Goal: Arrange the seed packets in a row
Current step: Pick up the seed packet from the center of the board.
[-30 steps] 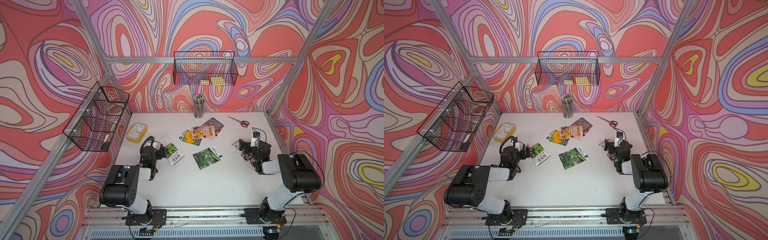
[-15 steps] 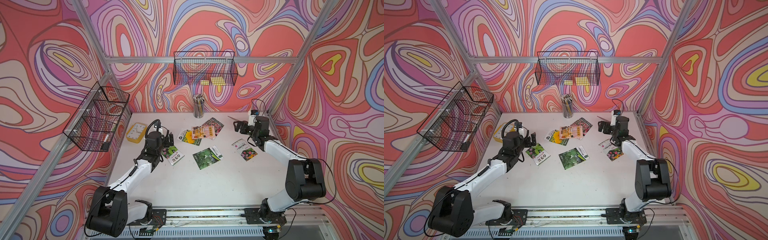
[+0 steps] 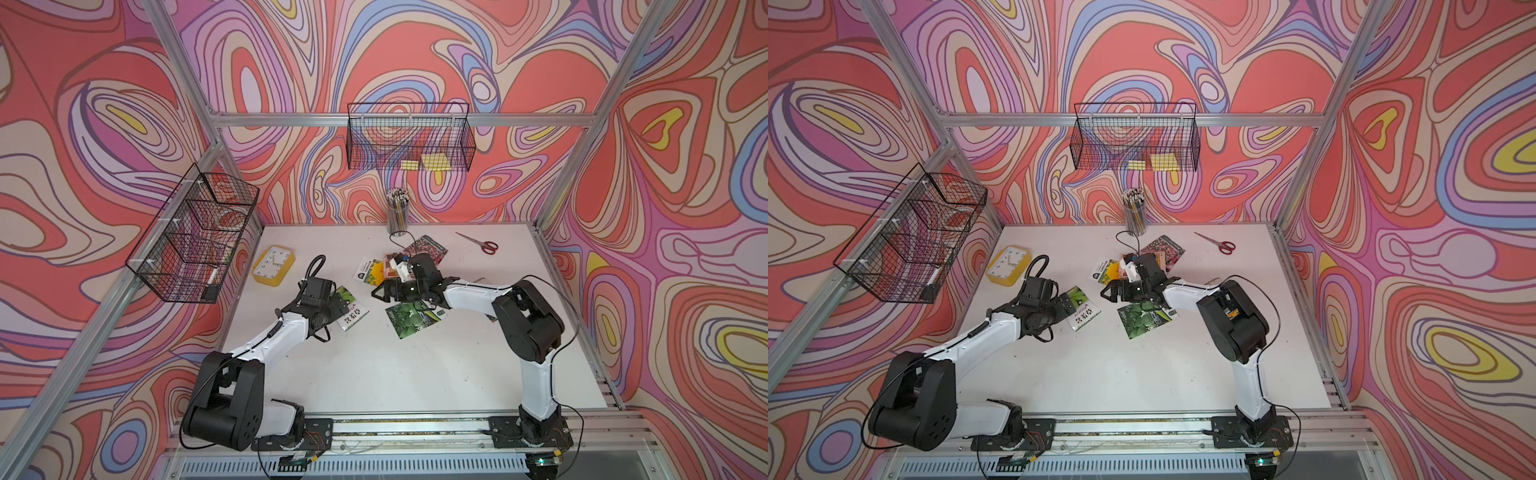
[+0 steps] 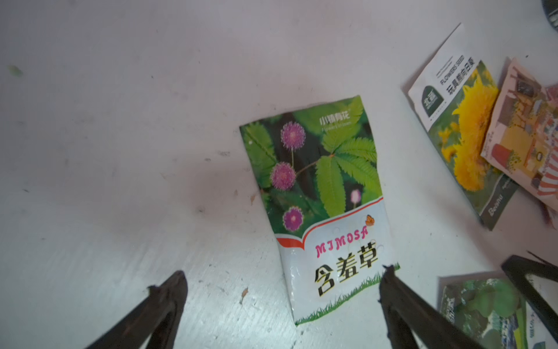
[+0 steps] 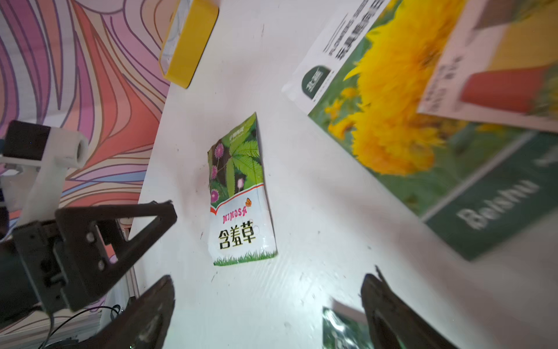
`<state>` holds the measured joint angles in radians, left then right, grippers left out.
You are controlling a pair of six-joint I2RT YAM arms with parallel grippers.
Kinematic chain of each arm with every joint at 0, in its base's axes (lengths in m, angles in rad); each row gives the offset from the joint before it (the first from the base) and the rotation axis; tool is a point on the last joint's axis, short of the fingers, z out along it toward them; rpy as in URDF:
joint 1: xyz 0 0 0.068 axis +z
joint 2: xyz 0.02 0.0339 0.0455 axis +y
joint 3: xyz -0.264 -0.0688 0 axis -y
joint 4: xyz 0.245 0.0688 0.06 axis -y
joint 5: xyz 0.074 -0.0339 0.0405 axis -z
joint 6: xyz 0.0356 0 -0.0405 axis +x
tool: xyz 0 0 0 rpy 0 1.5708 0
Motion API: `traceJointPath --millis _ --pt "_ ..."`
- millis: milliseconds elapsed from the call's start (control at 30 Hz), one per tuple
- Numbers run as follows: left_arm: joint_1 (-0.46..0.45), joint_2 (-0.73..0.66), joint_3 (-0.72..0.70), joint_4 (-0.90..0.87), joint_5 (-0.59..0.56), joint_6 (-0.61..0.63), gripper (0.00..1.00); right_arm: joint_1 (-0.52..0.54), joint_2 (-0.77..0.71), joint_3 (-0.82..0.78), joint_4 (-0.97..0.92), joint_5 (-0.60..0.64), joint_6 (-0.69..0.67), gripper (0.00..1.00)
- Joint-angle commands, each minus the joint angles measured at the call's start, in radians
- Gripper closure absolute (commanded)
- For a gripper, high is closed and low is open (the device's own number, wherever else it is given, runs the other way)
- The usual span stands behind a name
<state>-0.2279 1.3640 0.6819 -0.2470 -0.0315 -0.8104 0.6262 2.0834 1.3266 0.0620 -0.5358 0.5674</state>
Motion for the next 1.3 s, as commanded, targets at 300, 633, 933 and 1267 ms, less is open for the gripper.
traceJointPath --millis 300,633,933,1267 --pt "0.053 0.166 -0.116 0.243 0.225 -0.137 0.01 0.043 0.299 0.346 -0.146 -0.056 0.081 0.06" --pt "0.055 0.353 -0.088 0.411 0.413 -0.187 0.12 0.044 0.381 0.388 -0.182 -0.106 0.167 0.14" --pt "0.055 0.469 -0.122 0.701 0.608 -0.253 0.54 0.043 0.382 0.291 0.002 -0.21 0.317 0.32" --pt "0.055 0.458 -0.13 0.694 0.634 -0.247 1.0 0.002 0.298 0.176 0.088 -0.172 0.35 0.34"
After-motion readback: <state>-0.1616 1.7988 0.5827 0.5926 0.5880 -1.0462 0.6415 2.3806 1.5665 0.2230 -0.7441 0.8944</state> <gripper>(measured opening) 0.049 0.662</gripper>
